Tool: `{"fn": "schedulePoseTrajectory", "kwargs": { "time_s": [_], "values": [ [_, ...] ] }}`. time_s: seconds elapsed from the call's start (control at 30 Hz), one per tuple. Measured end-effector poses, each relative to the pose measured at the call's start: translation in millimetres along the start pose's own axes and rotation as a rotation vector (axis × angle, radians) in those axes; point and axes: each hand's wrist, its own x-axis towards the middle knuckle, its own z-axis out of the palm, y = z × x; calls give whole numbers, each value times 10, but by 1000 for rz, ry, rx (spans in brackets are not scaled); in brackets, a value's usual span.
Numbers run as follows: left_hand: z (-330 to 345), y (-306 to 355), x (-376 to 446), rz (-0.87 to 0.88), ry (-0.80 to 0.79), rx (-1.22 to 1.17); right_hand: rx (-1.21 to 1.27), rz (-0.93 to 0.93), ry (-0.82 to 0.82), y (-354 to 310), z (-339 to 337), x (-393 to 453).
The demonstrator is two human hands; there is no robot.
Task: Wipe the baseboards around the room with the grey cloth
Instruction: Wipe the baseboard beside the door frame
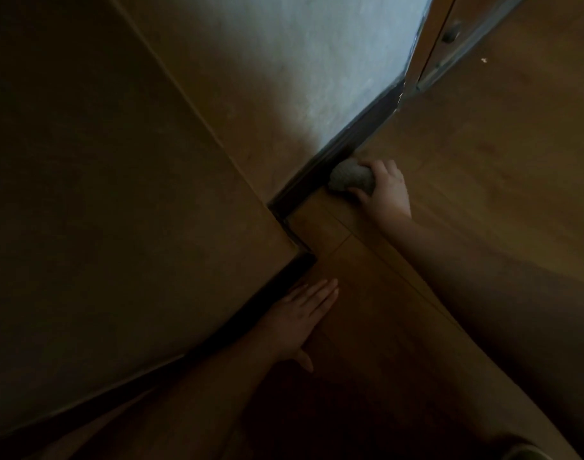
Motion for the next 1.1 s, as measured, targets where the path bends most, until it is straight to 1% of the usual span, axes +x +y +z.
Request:
{"fn": "schedulePoseTrajectory", "kwargs": {
  "time_s": [0.1,0.17,0.27,0.37,0.53,0.67,0.8,1.0,1.1],
  "values": [
    [-34,-14,-29,2,-19,-32,-26,-207,-173,-108,114,-163],
    [-55,-15,-20,5,-23,-12,-13,-275,-221,-215,276,-258],
    [-71,5,7,-1,-17,10,35,-247,-198,-316,464,-329],
    [-46,4,5,-2,-23,-4,35,-239,-203,-285,504,-317],
    [-57,-34,19,3,-20,-11,-25,-315,-263,-223,344,-69],
    [-93,8,-5,-22,-24,45,-97,-363,-320,-173,171,144],
    [-78,60,-36,-48,-43,51,-125,-393,-291,-41,-53,342],
    [-74,92,-31,-76,-48,53,-180,-337,-243,148,-350,660],
    [-87,121,-27,-92,-76,42,-211,-299,-219,207,-449,770]
  ]
}}
